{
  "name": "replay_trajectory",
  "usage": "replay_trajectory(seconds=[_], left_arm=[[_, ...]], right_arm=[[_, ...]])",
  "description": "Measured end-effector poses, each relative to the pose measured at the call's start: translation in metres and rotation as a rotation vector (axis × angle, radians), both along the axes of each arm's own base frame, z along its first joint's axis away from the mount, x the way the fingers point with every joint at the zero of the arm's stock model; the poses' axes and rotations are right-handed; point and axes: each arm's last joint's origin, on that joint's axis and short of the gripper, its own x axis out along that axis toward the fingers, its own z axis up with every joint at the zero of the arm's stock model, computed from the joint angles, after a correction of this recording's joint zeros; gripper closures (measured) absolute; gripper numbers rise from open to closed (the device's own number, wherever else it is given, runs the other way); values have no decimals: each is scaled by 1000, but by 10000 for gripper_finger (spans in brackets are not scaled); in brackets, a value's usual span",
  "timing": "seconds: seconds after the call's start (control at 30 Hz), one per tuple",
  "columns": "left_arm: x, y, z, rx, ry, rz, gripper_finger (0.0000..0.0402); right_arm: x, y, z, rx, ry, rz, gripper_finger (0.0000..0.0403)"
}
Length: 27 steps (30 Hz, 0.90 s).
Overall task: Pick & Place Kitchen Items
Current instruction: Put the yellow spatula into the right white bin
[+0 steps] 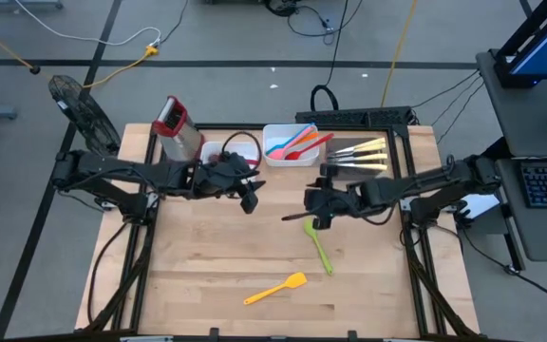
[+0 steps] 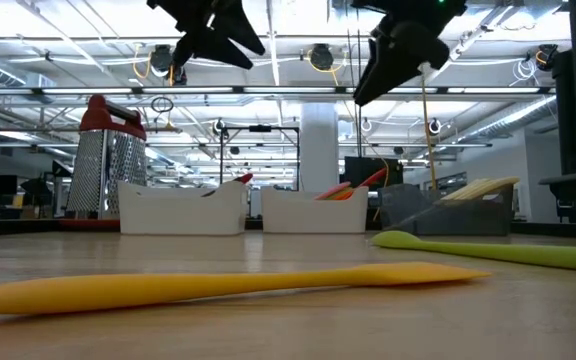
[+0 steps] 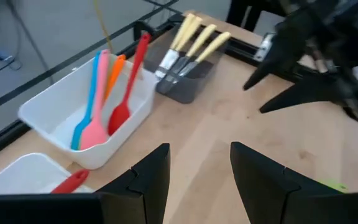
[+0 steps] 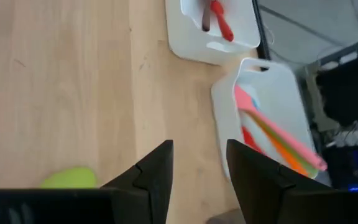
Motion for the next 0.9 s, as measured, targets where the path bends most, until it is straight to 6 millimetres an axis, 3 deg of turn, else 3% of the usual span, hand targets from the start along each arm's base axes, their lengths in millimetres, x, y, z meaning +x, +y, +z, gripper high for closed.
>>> replay_trajectory(seconds=[0.2, 0.43, 0.6, 0.77, 0.9], left_arm=[[0, -18, 1, -53, -16, -97, 229], [-4, -52, 0, -115, -16, -223, 229], [-7, -75, -3, -108, 2, -304, 229], [-11, -90, -4, -91, 14, -356, 229], [-13, -97, -4, -149, -4, -351, 229]], right_arm=[[-5, 13, -2, 95, -35, -73, 261], [-7, 34, -3, 278, -75, -61, 261], [-10, 44, -1, 302, -95, -50, 261], [-18, 49, 16, 324, -179, 1, 261], [-32, 46, 42, 356, -296, 36, 261]])
